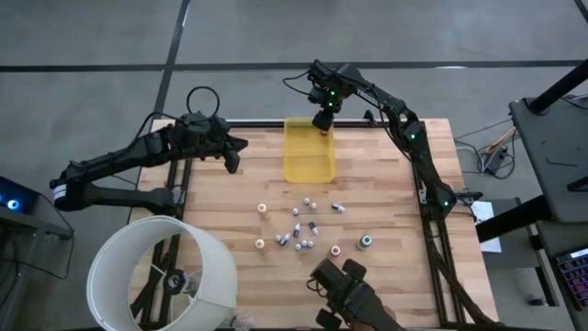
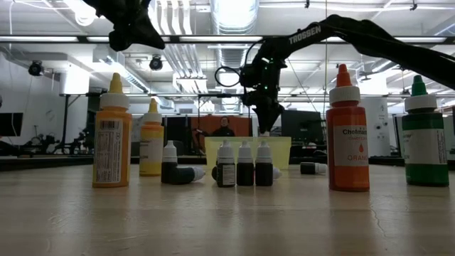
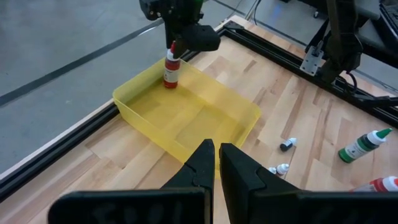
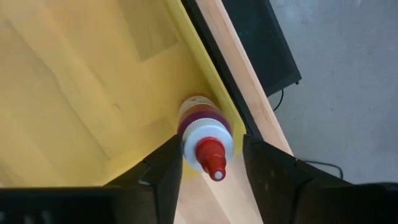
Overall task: Pick & Place food coloring
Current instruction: Put the large red food coloring bottle into the yellow container, then put the top large yellow food coloring bottle into the yellow container
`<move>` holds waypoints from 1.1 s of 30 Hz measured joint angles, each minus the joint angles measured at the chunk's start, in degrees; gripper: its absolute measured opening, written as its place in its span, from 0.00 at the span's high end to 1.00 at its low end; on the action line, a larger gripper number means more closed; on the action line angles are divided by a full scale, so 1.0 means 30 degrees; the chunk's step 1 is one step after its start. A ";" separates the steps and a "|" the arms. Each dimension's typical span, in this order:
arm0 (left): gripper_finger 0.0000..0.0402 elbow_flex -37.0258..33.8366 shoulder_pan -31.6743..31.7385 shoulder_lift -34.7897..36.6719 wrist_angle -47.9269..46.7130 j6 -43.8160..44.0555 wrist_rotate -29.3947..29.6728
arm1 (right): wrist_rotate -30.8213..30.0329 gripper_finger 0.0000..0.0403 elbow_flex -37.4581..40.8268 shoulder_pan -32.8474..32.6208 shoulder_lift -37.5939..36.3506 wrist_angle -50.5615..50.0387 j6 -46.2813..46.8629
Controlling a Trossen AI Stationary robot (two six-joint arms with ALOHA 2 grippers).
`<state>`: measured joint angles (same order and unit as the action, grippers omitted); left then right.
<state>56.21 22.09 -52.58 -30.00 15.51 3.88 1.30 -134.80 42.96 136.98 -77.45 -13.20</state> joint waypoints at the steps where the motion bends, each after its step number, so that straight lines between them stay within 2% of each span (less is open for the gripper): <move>1: 1.00 0.0000 0.0000 0.0000 0.0000 0.0012 0.0000 | 0.0000 0.59 0.0000 0.0000 -0.0015 -0.0015 0.0040; 11: 1.00 -0.0022 0.0000 0.0000 0.0000 0.0006 -0.0036 | 0.0007 0.55 -0.0058 -0.0015 -0.1011 -0.0621 -0.0202; 19: 1.00 -0.0029 0.0000 0.0000 0.0000 -0.0008 -0.0029 | 0.0174 0.54 -0.0064 -0.0311 -0.2739 -0.1385 -0.0229; 27: 1.00 -0.0036 0.0000 0.0000 0.0000 -0.0015 -0.0022 | 0.3432 0.55 -0.0066 -0.1660 -0.5295 -0.2434 0.0112; 33: 1.00 -0.0036 0.0000 0.0000 0.0000 -0.0022 -0.0017 | 0.3585 0.55 -0.0066 -0.3464 -0.7272 -0.2491 0.0116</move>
<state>56.10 22.09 -52.58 -30.00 15.44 3.83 12.05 -135.00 32.57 115.17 -84.93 -12.85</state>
